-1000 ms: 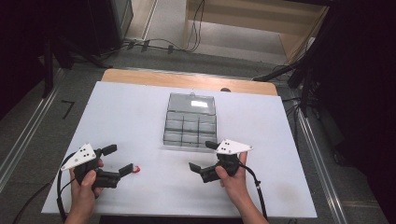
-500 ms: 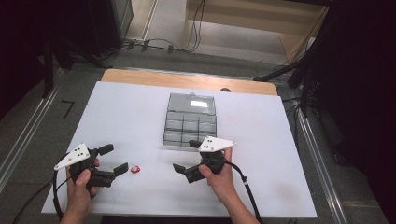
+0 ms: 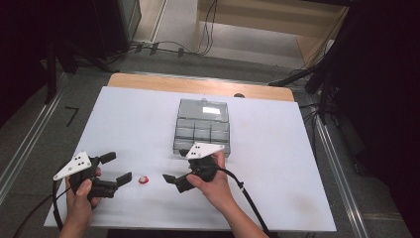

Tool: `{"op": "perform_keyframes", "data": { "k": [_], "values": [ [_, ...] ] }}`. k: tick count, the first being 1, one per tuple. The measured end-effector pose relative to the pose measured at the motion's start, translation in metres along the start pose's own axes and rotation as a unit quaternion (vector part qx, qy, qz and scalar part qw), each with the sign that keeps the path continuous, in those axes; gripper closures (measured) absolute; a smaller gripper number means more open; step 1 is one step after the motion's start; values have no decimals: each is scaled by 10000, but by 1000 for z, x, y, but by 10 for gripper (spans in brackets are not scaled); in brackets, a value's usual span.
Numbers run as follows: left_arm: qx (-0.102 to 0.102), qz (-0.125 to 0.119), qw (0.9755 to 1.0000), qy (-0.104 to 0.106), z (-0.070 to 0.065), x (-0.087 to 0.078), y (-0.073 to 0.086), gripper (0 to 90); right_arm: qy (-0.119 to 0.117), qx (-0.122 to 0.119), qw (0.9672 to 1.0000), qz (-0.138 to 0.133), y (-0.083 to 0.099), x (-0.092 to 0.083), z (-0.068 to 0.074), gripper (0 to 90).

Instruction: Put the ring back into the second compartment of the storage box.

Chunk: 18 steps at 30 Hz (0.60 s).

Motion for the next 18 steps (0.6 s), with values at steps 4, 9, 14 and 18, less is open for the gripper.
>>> {"op": "perform_keyframes", "data": {
  "k": [4,9,14,18],
  "values": [
    [-23,-39,10000,-9,3,-1,0,0,76,-99,9998,142,-3,11,5,89],
    [-29,-56,10000,-7,4,-3,0,0,103,-151,9995,264,-7,25,13,179],
    [-55,-94,9999,32,5,-3,-1,0,95,-172,9992,351,-10,38,20,284],
    [-65,-127,9999,46,6,-5,-2,0,62,-233,9987,441,-11,48,28,383]
  ]
}}
Point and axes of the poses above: each handheld gripper's, and its own axes: x roughly forward along the jaws, y roughly out of its underside, z roughly to its left, the point moved 9 cm from there along x, roughly forward along the jaws, and after that the axes turned 15 degrees about z, right-handed, at the moved point
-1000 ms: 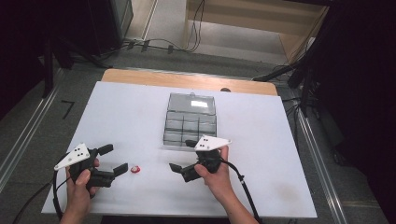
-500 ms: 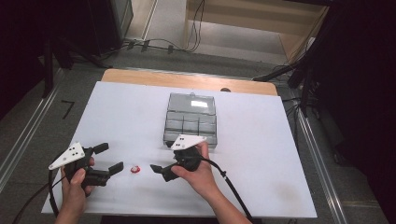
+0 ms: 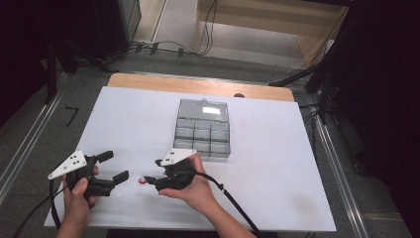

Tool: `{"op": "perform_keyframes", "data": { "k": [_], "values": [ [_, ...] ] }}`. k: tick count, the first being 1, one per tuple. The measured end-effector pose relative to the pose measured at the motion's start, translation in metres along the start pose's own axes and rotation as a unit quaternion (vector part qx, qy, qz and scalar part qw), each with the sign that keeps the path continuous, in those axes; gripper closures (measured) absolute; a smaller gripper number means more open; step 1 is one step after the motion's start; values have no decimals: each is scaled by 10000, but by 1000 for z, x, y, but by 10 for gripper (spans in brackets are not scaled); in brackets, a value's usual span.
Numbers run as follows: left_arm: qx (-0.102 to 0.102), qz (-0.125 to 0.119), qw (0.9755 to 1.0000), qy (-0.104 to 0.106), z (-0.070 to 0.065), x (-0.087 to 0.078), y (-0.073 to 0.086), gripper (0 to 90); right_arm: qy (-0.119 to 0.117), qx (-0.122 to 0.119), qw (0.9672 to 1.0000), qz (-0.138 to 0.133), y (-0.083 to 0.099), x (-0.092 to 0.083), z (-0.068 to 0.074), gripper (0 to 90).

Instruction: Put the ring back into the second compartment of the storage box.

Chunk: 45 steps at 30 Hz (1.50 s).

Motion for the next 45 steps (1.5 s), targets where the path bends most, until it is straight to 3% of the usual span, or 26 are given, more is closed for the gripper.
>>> {"op": "perform_keyframes", "data": {
  "k": [7,13,31,45],
  "values": [
    [17,26,10000,-25,1,0,0,0,22,43,9999,108,-3,17,10,483],
    [23,25,10000,-18,1,0,0,0,113,282,9993,206,-2,29,12,603],
    [0,19,10000,7,1,-1,0,0,242,525,9975,401,-1,48,12,681],
    [1,15,10000,23,0,-1,-1,0,210,447,9981,375,-2,47,11,803]
  ]
}}
Point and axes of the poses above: each handheld gripper's, and its own axes: x roughly forward along the jaws, y roughly out of its underside, z roughly to its left, the point moved 9 cm from there along x, roughly forward along the jaws, and after that the axes turned 15 degrees about z, right-handed, at the moved point
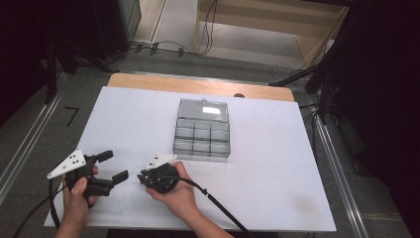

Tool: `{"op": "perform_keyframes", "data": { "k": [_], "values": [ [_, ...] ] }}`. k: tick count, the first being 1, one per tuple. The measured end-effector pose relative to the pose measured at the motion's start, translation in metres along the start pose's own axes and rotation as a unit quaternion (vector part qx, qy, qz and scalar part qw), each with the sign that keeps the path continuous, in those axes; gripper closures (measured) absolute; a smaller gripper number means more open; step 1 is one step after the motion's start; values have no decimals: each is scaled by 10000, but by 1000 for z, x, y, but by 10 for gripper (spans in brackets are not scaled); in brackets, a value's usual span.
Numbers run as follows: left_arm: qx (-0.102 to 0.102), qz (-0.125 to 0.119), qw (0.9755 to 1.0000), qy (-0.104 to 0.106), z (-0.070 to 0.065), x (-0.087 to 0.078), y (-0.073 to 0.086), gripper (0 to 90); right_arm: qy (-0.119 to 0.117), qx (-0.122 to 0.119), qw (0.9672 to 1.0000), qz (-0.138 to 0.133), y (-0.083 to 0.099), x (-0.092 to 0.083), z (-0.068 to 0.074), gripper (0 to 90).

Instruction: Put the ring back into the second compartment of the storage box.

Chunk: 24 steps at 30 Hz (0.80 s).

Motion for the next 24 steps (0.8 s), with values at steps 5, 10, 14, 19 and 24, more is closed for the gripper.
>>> {"op": "perform_keyframes", "data": {
  "k": [5,10,14,19,24],
  "values": [
    [-13,-5,10000,2,0,0,0,0,-19,-25,10000,-31,-1,-2,0,841],
    [-7,-12,10000,11,0,0,0,0,-41,-51,9999,-88,-2,-5,0,842],
    [0,-8,10000,14,0,0,0,0,-32,-27,9999,-123,-3,-10,-1,842],
    [6,-9,10000,24,0,0,0,0,-53,-18,9998,-199,-6,-15,-3,842],
    [-4,-13,10000,28,0,0,-1,0,-54,-28,9997,-221,-6,-20,-6,842]
  ]
}}
Point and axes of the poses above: each handheld gripper's, and its own axes: x roughly forward along the jaws, y roughly out of its underside, z roughly to its left, the point moved 9 cm from there along x, roughly forward along the jaws, and after that the axes turned 15 degrees about z, right-handed, at the moved point
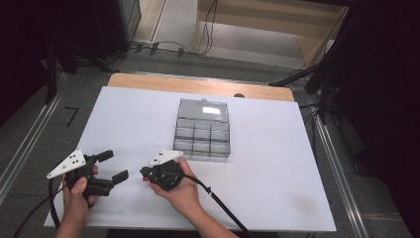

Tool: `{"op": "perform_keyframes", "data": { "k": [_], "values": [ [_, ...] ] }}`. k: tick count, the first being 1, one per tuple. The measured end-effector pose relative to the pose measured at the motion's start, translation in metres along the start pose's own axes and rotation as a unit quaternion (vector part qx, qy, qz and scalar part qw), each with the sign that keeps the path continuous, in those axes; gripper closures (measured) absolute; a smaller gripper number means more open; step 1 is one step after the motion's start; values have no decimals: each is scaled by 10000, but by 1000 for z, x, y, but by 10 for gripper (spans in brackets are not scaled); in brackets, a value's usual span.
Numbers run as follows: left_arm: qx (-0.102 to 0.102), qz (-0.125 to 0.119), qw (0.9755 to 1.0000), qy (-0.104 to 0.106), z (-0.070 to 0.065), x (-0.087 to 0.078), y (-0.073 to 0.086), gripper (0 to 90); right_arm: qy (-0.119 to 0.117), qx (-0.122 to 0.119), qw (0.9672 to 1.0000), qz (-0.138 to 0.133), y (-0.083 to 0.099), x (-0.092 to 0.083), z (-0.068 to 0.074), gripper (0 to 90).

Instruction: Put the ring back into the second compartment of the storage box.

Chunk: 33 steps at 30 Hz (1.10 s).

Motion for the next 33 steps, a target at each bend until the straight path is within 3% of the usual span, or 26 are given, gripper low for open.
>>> {"op": "perform_keyframes", "data": {
  "k": [33],
  "values": [
    [37,22,10000,22,-1,2,1,0,81,205,9990,-393,-8,-44,-29,842]
  ]
}}
Point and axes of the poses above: each handheld gripper's, and its own axes: x roughly forward along the jaws, y roughly out of its underside, z roughly to its left, the point moved 9 cm from there along x, roughly forward along the jaws, and after that the axes turned 15 degrees about z, right-handed, at the moved point
